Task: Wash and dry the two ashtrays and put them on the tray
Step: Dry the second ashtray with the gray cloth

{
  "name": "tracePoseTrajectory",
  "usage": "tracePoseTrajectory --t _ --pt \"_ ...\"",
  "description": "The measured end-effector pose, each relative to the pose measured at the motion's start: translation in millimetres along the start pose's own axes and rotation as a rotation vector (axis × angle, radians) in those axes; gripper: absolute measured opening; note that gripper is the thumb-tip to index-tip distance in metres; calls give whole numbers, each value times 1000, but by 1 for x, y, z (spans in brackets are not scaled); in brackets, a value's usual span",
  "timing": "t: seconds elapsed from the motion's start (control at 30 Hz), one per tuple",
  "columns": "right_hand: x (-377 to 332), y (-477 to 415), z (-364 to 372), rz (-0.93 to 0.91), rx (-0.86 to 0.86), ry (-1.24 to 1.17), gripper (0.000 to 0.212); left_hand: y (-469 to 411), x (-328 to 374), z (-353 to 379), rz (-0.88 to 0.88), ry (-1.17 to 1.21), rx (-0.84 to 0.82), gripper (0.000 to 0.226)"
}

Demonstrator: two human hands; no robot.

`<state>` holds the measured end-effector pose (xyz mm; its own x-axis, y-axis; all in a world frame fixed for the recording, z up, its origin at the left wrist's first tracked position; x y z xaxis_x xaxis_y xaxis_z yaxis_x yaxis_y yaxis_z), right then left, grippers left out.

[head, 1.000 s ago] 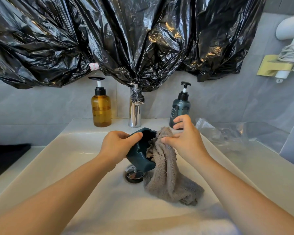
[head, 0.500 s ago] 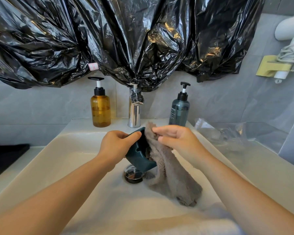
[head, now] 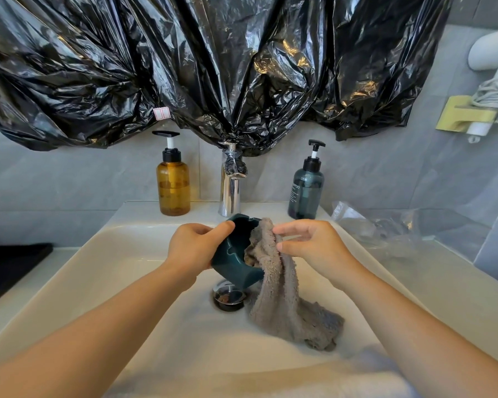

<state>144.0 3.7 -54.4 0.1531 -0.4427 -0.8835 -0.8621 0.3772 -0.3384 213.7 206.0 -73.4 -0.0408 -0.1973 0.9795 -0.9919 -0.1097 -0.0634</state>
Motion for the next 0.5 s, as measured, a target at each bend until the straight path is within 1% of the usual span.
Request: tracePoseTrajectory --t 0.13,0.17,0.23,0.3,0.37,0.43,0.5 --pt "2 -5 -5 101 107 -290 23 4 2 6 60 -98 -17 27" --pt "0 -6 -4 90 105 -342 23 4 1 7 58 -101 -18 27" --pt "-8 -2 7 38 10 -361 27 5 -1 8 33 -75 -31 27" --pt "-8 3 22 -8 -118 -197 32 6 -3 9 -14 -2 -39 30" --pt "-6 6 30 -62 -174 -1 35 7 -5 9 -44 40 -35 32" --pt "-10 6 28 -146 -110 129 32 8 -5 11 -39 25 -36 31" --pt "-18 5 19 -263 14 267 26 9 -6 12 -42 25 -40 30"
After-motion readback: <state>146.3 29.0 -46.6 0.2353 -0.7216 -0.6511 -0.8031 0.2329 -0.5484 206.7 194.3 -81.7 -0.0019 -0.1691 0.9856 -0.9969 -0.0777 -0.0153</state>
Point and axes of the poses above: each hand's wrist, its own y-axis away from the middle knuckle, its own z-axis out of the palm, x = y × z, the point moved 7 cm from there along -y, towards the middle knuckle, and after that the axes turned 12 degrees about x, right-handed, at the moved point
